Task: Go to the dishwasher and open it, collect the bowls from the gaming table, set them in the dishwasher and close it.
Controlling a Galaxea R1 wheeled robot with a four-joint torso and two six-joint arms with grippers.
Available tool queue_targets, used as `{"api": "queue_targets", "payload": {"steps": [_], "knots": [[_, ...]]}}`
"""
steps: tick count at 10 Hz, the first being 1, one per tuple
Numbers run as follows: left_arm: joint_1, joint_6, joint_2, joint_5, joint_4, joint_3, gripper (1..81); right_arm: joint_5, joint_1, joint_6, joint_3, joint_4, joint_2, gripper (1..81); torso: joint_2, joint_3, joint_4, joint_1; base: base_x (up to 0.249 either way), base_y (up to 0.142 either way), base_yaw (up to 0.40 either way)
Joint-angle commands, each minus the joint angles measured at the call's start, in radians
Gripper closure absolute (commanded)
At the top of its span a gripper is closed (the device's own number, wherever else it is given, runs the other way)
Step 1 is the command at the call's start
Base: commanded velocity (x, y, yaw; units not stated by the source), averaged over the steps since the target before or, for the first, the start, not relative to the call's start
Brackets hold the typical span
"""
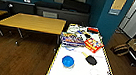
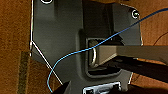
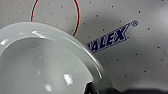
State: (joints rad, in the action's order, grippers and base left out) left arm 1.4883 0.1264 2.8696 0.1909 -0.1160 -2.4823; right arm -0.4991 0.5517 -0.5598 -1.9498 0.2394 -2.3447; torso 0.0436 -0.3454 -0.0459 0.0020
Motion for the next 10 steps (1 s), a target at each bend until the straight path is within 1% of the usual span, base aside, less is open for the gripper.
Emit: {"api": "queue_targets", "payload": {"steps": [1, 2, 3, 4, 5, 6, 7, 8, 9, 10], "knots": [[-0.01, -0.007, 0.002, -0.048, -0.011, 0.006, 1.0, 0.014, -0.186, -0.008, 0.368, 0.003, 0.256, 81.1, 0.0, 0.0, 0.0, 0.0, 0.0, 0.0, 0.0], [-0.01, -0.008, 0.007, -0.047, -0.013, 0.008, 1.0, 0.034, -0.181, -0.006, 0.467, -0.003, 0.327, 81.1, 0.0, 0.0, 0.0, 0.0, 0.0, 0.0, 0.0], [-0.006, -0.007, 0.01, -0.004, -0.008, 0.008, 1.0, 0.052, -0.168, -0.006, 0.579, -0.024, 0.417, 81.1, 0.0, 0.0, 0.0, 0.0, 0.0, 0.0, 0.0], [-0.006, -0.002, 0.007, 0.048, -0.004, 0.01, 1.0, 0.103, -0.122, -0.006, 0.667, -0.063, 0.492, 81.1, 0.0, 0.0, 0.0, 0.0, 0.0, 0.0, 0.0], [-0.006, -0.001, 0.008, 0.052, -0.011, 0.013, 1.0, 0.172, -0.063, -0.005, 0.738, -0.107, 0.566, 81.1, 0.0, 0.0, 0.0, 0.0, 0.0, 0.0, 0.0], [-0.006, -0.004, 0.011, 0.059, -0.011, 0.014, 1.0, 0.221, 0.004, -0.005, 0.796, -0.144, 0.629, 81.1, 0.0, 0.0, 0.0, 0.0, 0.0, 0.0, 0.0], [-0.006, -0.005, 0.015, 0.061, -0.013, 0.014, 1.0, 0.286, 0.082, 0.0, 0.847, -0.167, 0.675, 81.1, 0.0, 0.0, 0.0, 0.0, 0.0, 0.0, 0.0], [-0.009, -0.008, 0.015, 0.059, -0.013, 0.011, 1.0, 0.381, 0.17, 0.003, 0.885, -0.193, 0.719, 81.1, 0.0, 0.0, 0.0, 0.0, 0.0, 0.0, 0.0], [-0.009, -0.008, 0.013, 0.059, -0.014, 0.01, 1.0, 0.447, 0.246, 0.004, 0.896, -0.199, 0.74, 81.1, 0.0, 0.0, 0.0, 0.0, 0.0, 0.0, 0.0], [-0.009, -0.008, 0.008, 0.059, -0.014, 0.013, 1.0, 0.5, 0.32, 0.023, 0.898, -0.216, 0.747, 81.1, 0.0, 0.0, 0.0, 0.0, 0.0, 0.0, 0.0]]}}
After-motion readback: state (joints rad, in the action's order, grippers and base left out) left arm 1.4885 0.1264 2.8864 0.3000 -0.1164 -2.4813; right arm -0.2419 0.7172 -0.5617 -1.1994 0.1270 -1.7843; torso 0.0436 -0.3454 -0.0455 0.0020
